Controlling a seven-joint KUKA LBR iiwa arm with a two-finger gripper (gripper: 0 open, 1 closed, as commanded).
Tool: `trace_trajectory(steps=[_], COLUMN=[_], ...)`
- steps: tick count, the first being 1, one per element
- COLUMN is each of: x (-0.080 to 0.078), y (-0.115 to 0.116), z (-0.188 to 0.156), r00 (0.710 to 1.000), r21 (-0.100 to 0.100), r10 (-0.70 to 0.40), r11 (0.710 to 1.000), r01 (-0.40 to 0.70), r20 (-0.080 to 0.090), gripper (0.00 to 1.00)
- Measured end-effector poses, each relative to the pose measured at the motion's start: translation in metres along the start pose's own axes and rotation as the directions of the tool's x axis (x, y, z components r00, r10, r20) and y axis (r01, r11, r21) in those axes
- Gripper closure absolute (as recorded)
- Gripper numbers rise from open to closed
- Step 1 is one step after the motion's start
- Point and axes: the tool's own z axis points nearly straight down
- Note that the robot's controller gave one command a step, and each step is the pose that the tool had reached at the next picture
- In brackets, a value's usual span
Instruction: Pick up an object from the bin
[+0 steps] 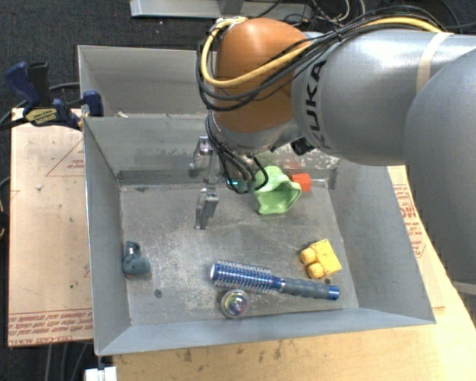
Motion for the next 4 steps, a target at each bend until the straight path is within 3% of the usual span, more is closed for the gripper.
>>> trace_trajectory(steps=[1,2,3,4], x=[0.047,0.104,0.128,0.123], y=[-0.080,-0.122,-0.146,-0.192], z=[0.070,0.120,0.064,0.091], r00=[0.999,0.997,1.000,0.981], r21=[0.004,0.000,0.000,-0.001], r10=[-0.045,-0.066,0.020,-0.195], r11=[0.999,0.998,1.000,0.981], r01=[0.045,0.066,-0.020,0.195], r20=[-0.004,0.026,0.016,0.022], gripper=[0.00,0.00,0.00,0.00])
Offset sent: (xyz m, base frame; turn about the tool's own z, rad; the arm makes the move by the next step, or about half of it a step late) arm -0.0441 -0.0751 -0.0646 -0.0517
